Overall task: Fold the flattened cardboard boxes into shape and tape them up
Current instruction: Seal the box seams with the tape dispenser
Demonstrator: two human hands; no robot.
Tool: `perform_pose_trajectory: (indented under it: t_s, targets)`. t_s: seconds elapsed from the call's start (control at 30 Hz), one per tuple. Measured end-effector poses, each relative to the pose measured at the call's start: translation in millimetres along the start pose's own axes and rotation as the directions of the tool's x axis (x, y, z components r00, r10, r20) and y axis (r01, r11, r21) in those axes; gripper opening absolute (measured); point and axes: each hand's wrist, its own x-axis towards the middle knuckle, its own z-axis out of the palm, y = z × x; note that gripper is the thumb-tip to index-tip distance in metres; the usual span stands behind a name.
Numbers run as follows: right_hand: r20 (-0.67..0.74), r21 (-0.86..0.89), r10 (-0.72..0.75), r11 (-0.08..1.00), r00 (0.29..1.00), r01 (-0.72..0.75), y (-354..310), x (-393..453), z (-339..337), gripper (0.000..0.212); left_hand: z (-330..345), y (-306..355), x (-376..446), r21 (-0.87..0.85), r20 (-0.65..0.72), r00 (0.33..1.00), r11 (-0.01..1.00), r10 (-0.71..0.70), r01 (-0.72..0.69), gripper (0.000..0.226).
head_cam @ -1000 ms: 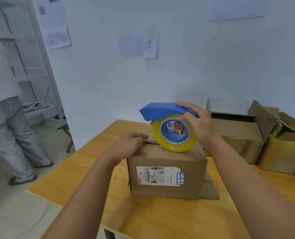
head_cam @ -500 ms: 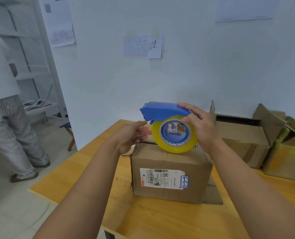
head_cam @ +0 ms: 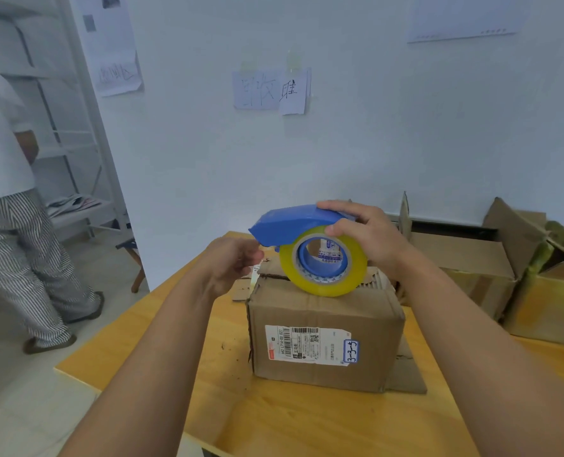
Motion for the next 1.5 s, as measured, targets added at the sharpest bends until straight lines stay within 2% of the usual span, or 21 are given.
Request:
perform_pose_trajectory:
  t_s: [0.2,0.3,0.5,0.73,0.93,1.07,1.17,1.23,1.27,1.37,1.4,1.43,1.5]
  targets:
    - [-0.011,-0.058,0.049,0.997,0.999,-0.049,-11,6,-22,0.034,-32,-14,7,-0.024,-0.104,0.992,0.998,-0.066,0.064,0.008]
    - [-0.024,-0.099,0.072,0.992,0.997,-0.074,-10,7,-24,0.035,-31,-25,6,0.0,-0.064,0.991,0.993,-0.116,0.117,0.012]
    - [-0.039,-0.123,0.066,0.99,0.997,-0.07,-4,5,-15,0.036,-27,-47,5,-0.149,-0.026,0.979,0.969,-0.201,0.195,0.011]
    - [-0.018,-0.218,0.045,0.975,0.999,-0.048,-3,10,-11,0.036,-30,-61,5,-0.168,0.053,0.967,0.953,-0.248,0.254,0.014]
    - [-0.012,-0.251,0.052,0.966,0.999,-0.053,-3,10,-9,0.036,-23,-83,7,0.01,0.134,0.959,0.968,-0.25,0.251,0.021]
    - [-0.022,-0.256,0.051,0.965,0.998,-0.055,-3,8,-7,0.036,-20,-86,5,0.062,0.185,0.944,0.961,-0.275,0.268,0.029]
    - [-0.033,-0.266,0.04,0.963,0.999,-0.048,-3,6,-7,0.036,-19,-88,2,0.196,0.154,0.939,0.941,-0.309,0.277,0.038]
    - [-0.034,-0.272,0.043,0.961,0.999,-0.05,-2,5,-7,0.036,-16,-91,-2,0.306,0.1,0.952,0.92,-0.288,0.246,0.035]
    - [-0.035,-0.274,0.044,0.96,0.998,-0.052,-2,4,-6,0.036,-14,-91,-4,0.305,0.059,0.971,0.93,-0.233,0.205,0.034]
    - [-0.043,-0.279,0.045,0.959,0.998,-0.055,-2,4,-6,0.036,-4,-74,-14,0.195,-0.088,0.993,0.979,0.082,-0.063,0.028]
    - [-0.042,-0.282,0.045,0.958,0.998,-0.055,-2,5,-5,0.036,-2,-65,-20,0.16,-0.054,0.989,0.979,0.139,-0.129,0.03]
    - [-0.042,-0.283,0.045,0.958,0.998,-0.055,-2,5,-5,0.036,-1,-56,-28,0.151,0.046,0.986,0.975,0.16,-0.166,0.036]
    - [-0.043,-0.281,0.046,0.958,0.998,-0.056,-2,5,-5,0.035,4,-52,-40,0.295,0.249,0.957,0.93,0.147,-0.22,0.071]
